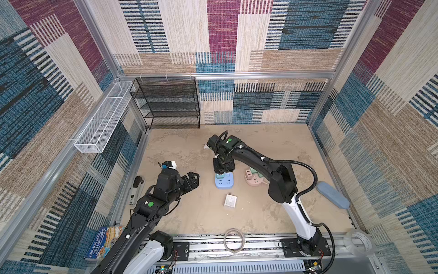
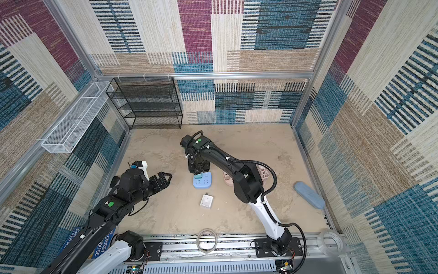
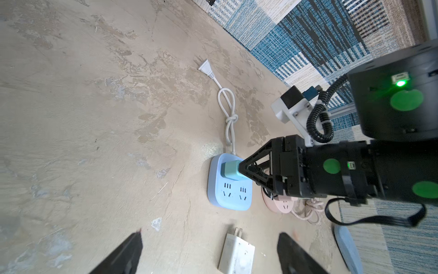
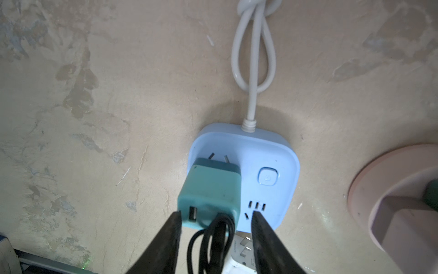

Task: Insert plugs into power strip
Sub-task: Insert the plug into the socket, then pick up the plug from the center of the table.

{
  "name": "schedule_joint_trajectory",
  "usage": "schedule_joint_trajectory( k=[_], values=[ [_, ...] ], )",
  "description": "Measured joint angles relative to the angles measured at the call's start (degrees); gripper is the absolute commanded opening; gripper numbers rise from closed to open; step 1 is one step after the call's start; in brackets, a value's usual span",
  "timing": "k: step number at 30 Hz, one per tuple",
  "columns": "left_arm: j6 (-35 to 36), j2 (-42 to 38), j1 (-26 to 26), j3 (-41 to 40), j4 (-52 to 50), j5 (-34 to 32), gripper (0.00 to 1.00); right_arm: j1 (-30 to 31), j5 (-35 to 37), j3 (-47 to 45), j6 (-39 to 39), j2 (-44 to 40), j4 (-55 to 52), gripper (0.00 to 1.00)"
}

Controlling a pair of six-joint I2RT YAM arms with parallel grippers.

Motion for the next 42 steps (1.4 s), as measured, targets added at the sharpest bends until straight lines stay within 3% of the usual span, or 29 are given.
schedule_joint_trajectory(
  k=[12, 15, 18, 22, 23, 25, 26, 33, 37, 42],
  values=[
    [1.75, 5.22, 0.0, -0.31, 0.07, 1.84, 0.95, -0.09, 0.66, 6.19, -1.16, -6.38, -0.94, 0.53],
    [2.56, 5.7, -0.11, -0.31, 0.04, 3.32, 0.94, -0.09, 1.9, -3.04, -1.66, -13.84, 3.06, 0.51],
    [3.56, 5.68, -0.42, -0.31, 0.04, 4.66, 0.93, -0.09, 2.97, -19.76, -1.73, -25.09, 10.97, 0.47],
    [5.07, 5.2, -1.6, -0.31, -0.98, 5.95, 0.92, -0.2, 1.31, -40.87, -1.68, -36.54, 21.64, 0.49],
    [5.33, 4.9, -1.7, -0.44, -1.44, 6.12, 0.92, -0.17, 0.81, -43.36, -1.68, -37.38, 22.77, 0.53],
    [5.81, 4.0, -2.14, -1.16, -2.25, 6.23, 0.92, 0.39, 0.35, -50.12, -1.55, -39.87, 26.95, 0.86],
    [5.99, 3.65, -2.32, -1.57, -2.43, 6.34, 0.91, 1.01, 0.52, -53.27, -1.66, -41.48, 28.63, 0.91],
    [7.13, 2.49, -2.75, -2.23, -3.56, 8.24, 0.9, 2.86, 2.97, -69.88, -9.64, -51.69, 39.85, 0.83],
    [7.54, 3.28, -2.75, -1.88, -3.93, 8.98, 0.89, 3.8, 3.74, -73.02, -16.24, -51.63, 44.72, 0.72],
    [7.48, 3.02, -2.75, -2.05, -3.5, 8.98, 0.89, 5.68, 4.85, -74.1, -21.73, -48.63, 48.46, 0.74]
  ],
)
